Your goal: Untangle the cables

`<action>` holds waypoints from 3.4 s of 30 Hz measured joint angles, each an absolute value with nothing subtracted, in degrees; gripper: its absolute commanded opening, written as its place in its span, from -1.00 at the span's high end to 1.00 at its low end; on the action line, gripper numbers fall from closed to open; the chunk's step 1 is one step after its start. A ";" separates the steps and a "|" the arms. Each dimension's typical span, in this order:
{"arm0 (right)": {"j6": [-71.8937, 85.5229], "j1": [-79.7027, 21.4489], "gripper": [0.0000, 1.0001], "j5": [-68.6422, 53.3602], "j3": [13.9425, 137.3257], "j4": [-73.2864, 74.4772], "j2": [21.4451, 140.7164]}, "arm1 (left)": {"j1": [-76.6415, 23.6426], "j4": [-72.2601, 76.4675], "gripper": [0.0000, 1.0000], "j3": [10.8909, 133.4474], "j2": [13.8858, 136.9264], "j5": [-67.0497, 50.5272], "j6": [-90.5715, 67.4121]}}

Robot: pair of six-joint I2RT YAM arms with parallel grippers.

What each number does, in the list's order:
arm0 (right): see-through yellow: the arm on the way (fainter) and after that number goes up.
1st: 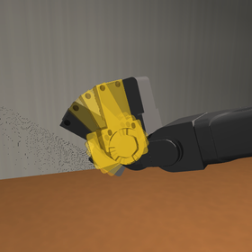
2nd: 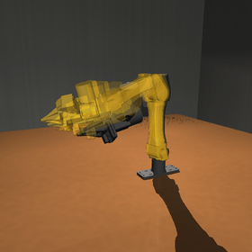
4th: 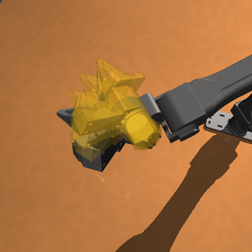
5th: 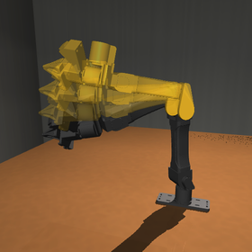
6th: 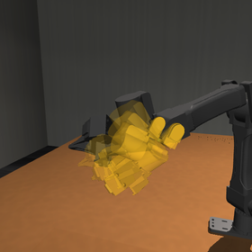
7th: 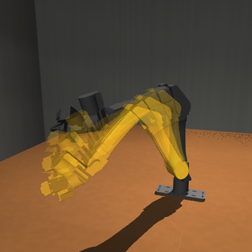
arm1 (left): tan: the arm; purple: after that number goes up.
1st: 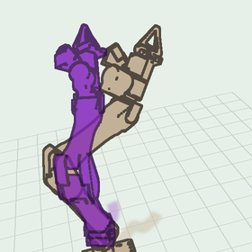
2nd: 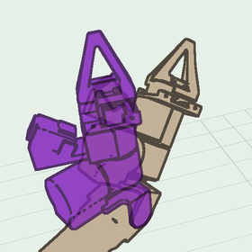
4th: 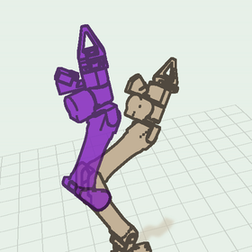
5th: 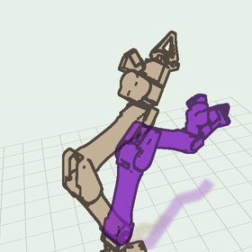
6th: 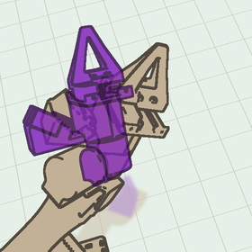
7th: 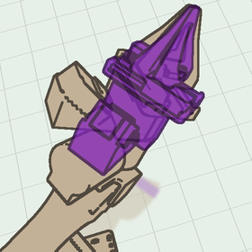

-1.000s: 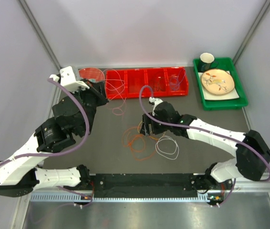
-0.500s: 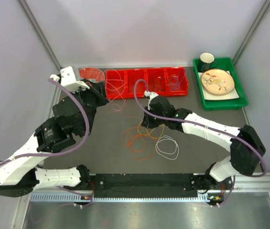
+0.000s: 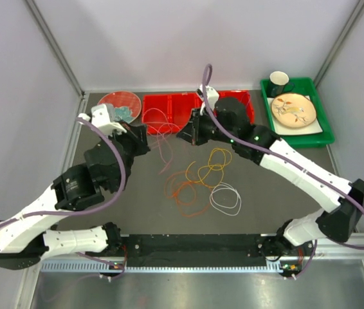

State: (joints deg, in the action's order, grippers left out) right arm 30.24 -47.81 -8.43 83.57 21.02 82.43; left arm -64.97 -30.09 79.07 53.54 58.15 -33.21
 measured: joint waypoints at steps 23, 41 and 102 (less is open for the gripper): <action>40.75 -48.71 1.00 -24.93 38.52 -3.05 73.41 | -64.53 -23.83 0.98 36.23 49.36 33.47 -50.41; 41.15 -49.17 1.00 -28.75 36.73 -11.88 75.66 | -64.18 -17.10 0.16 34.46 56.01 26.59 -50.46; 38.41 -49.47 1.00 -13.13 41.45 5.50 87.64 | -64.18 -25.98 0.17 41.95 78.19 32.08 -56.53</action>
